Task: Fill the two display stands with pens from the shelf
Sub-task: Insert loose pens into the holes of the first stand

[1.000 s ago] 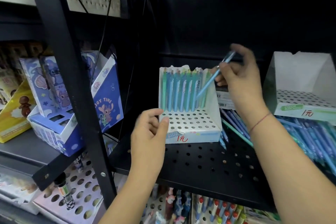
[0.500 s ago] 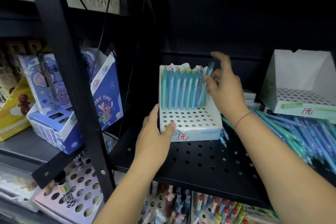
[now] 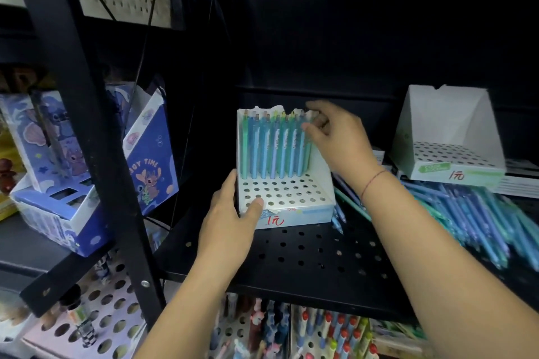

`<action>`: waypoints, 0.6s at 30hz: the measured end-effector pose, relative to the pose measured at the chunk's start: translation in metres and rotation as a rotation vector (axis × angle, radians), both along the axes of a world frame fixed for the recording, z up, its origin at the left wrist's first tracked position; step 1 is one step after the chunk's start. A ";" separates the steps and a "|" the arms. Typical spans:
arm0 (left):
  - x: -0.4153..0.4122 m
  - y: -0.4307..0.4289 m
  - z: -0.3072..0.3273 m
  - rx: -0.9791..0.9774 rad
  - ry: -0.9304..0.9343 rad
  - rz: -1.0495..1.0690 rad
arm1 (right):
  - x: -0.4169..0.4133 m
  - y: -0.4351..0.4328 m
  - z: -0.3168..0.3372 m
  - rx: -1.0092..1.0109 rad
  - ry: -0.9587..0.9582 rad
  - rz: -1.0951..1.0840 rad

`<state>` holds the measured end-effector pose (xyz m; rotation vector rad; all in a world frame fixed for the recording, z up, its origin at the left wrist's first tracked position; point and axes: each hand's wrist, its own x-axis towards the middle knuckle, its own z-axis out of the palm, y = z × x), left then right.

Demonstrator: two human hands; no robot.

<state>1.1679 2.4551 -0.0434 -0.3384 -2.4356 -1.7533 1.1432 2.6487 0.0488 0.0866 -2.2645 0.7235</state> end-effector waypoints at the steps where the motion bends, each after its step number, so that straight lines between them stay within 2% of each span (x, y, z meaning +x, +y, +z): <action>1: -0.001 0.000 -0.001 -0.011 0.001 0.004 | 0.006 0.003 0.009 -0.016 -0.029 -0.007; 7: -0.005 0.000 -0.004 -0.004 -0.002 -0.014 | 0.076 0.041 0.053 -0.045 -0.293 -0.006; 10: -0.006 0.000 -0.005 -0.008 0.002 -0.007 | 0.112 0.059 0.037 -0.005 -0.523 -0.116; 13: -0.006 0.000 -0.005 -0.018 0.000 -0.001 | 0.135 0.072 0.004 0.126 -0.751 -0.288; 18: -0.006 0.000 -0.005 -0.019 -0.001 -0.013 | 0.158 0.077 -0.026 0.282 -0.817 -0.490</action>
